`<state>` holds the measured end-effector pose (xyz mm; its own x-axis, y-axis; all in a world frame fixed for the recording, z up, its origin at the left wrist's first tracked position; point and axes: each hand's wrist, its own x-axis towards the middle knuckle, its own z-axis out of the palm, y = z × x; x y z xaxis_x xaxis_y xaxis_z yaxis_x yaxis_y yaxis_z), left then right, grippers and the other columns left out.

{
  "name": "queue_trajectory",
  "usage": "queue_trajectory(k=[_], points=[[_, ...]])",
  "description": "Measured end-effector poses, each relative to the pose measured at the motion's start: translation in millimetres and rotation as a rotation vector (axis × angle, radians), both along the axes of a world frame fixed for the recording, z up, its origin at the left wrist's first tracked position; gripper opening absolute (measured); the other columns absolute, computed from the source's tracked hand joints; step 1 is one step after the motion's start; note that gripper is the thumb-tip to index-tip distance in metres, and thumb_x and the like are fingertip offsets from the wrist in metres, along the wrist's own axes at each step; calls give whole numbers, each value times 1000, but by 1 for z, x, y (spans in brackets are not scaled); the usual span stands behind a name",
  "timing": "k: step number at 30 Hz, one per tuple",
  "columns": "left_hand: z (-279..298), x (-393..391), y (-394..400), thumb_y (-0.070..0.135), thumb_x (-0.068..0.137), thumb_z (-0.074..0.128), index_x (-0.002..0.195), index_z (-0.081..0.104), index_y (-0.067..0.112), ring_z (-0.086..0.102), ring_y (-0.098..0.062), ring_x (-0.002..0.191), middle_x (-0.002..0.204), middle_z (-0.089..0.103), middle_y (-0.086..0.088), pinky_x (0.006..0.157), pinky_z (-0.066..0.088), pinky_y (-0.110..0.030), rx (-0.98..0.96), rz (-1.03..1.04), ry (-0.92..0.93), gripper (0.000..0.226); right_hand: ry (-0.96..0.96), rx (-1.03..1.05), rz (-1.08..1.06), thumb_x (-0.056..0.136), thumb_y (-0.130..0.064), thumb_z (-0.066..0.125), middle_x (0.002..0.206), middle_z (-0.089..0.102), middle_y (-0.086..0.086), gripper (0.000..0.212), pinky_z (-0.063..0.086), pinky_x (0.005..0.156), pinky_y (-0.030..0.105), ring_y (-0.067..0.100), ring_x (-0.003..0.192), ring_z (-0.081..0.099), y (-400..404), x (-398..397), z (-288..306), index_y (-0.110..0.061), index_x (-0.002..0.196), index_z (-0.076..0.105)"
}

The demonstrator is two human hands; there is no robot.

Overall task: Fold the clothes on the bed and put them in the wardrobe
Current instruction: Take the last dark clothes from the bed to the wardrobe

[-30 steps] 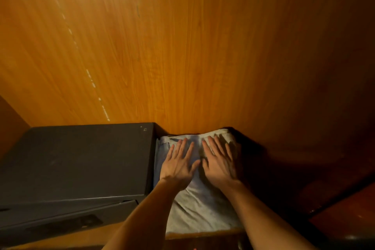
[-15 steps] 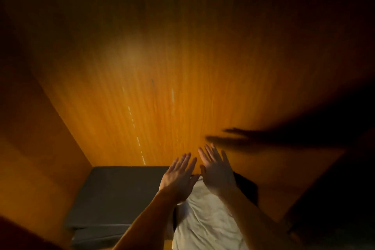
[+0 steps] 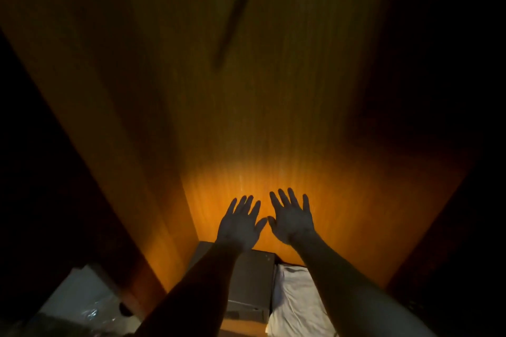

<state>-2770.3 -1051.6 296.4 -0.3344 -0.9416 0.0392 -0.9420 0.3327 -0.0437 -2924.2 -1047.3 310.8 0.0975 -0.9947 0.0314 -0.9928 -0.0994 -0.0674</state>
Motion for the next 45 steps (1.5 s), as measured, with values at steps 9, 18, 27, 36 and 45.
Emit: queue_trajectory(k=[9,18,27,36,45], points=[[109,41,91,53,101,16,154,17,18,4,-26,150,163,7,-7,121,-1,-48,99,325,15,64,-19,110,130,99,-47,40,163,9,7,70,5,118,58,29,150,3,54,50,125,-24,156,5],[157,128,180,56,97,27,153,21,21,14,-23,148,160,20,-4,120,2,-49,23,646,-32,67,-72,164,400,101,-40,43,159,20,12,64,13,117,50,31,147,17,112,130,187,-14,154,17],[181,226,282,52,97,32,153,19,22,13,-22,148,161,18,-3,121,2,-48,2,935,12,66,-43,86,621,93,-46,48,136,52,9,55,33,104,50,29,130,45,153,239,196,-21,141,36],[174,335,412,56,97,29,153,20,22,12,-23,149,161,18,-4,121,1,-50,-4,1158,46,66,-67,105,858,93,-47,49,141,48,9,61,31,108,52,30,132,40,246,380,189,-24,147,30],[160,453,550,57,97,30,152,22,22,16,-24,148,161,19,-4,121,5,-50,45,1339,89,66,-61,147,1079,93,-48,49,128,55,8,50,37,100,50,29,120,49,351,518,178,-24,136,40]])
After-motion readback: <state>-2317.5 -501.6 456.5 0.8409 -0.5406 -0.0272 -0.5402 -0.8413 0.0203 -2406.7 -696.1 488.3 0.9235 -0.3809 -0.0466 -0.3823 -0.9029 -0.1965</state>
